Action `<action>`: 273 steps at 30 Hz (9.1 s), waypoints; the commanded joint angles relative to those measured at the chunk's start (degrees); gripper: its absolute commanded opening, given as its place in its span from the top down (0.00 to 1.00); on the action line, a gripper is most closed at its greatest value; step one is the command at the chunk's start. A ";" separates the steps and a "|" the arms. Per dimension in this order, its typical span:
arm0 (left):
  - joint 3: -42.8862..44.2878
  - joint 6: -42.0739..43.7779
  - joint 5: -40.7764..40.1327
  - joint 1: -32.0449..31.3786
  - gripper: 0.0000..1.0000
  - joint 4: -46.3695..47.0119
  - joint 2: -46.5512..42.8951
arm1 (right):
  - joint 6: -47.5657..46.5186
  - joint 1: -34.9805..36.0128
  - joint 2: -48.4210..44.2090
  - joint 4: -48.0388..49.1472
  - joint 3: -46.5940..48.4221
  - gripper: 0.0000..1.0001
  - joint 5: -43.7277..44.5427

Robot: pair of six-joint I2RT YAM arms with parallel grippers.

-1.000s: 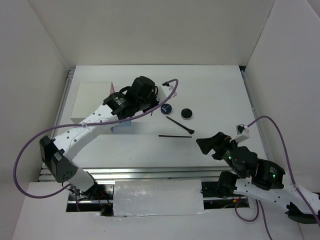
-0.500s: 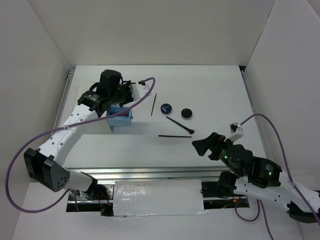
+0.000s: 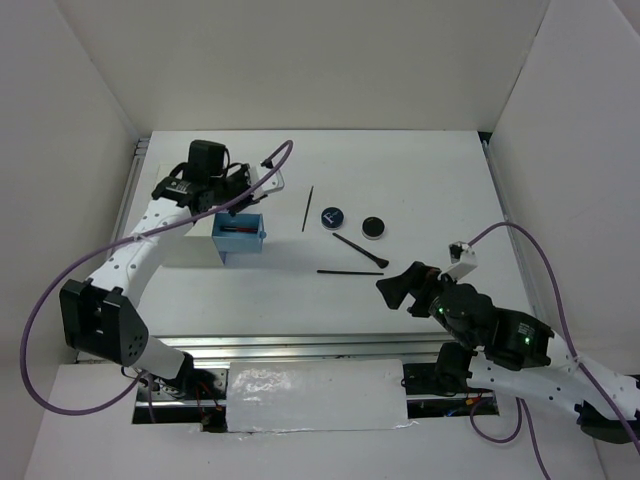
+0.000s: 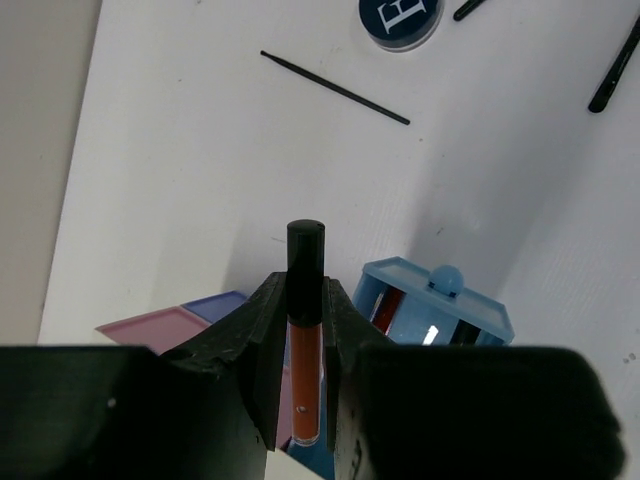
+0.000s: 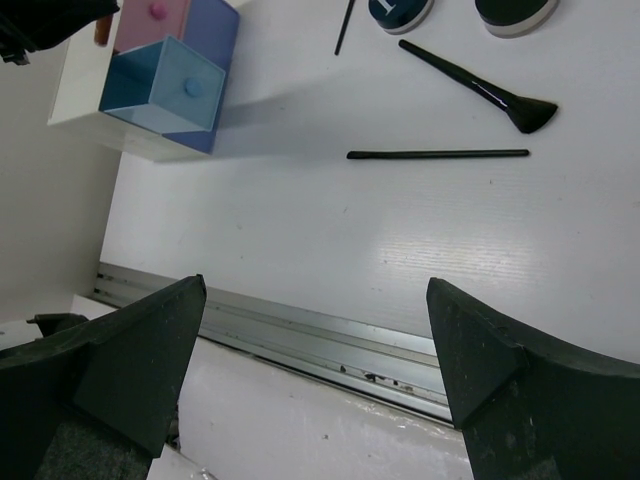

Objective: Organize the makeup

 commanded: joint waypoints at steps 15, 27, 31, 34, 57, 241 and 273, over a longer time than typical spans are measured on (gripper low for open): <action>-10.73 -6.19 0.21 2.19 0.83 10.29 -5.06 | -1.59 0.09 2.90 4.92 -0.48 0.00 1.03; -11.00 -9.18 -2.88 2.63 0.60 12.41 -7.78 | -1.60 0.08 3.60 5.27 -0.22 0.00 1.03; -11.61 -9.27 -3.58 2.54 0.58 12.76 -9.01 | -1.77 0.08 3.69 5.36 0.05 0.00 1.11; -12.05 -9.89 -4.11 2.54 0.57 13.55 -10.94 | -1.95 0.08 4.39 5.53 0.14 0.00 1.29; -17.72 -75.10 -41.45 2.45 0.01 -6.84 -36.77 | -14.42 -6.59 82.75 12.52 46.50 1.00 -3.99; -29.90 -70.88 -29.70 2.54 0.01 3.70 -44.81 | -4.44 -41.22 77.90 75.87 20.54 0.00 -67.40; 23.79 -66.05 -32.23 -21.09 0.01 14.79 33.85 | -19.61 -41.93 2.73 8.71 4.10 0.00 -48.45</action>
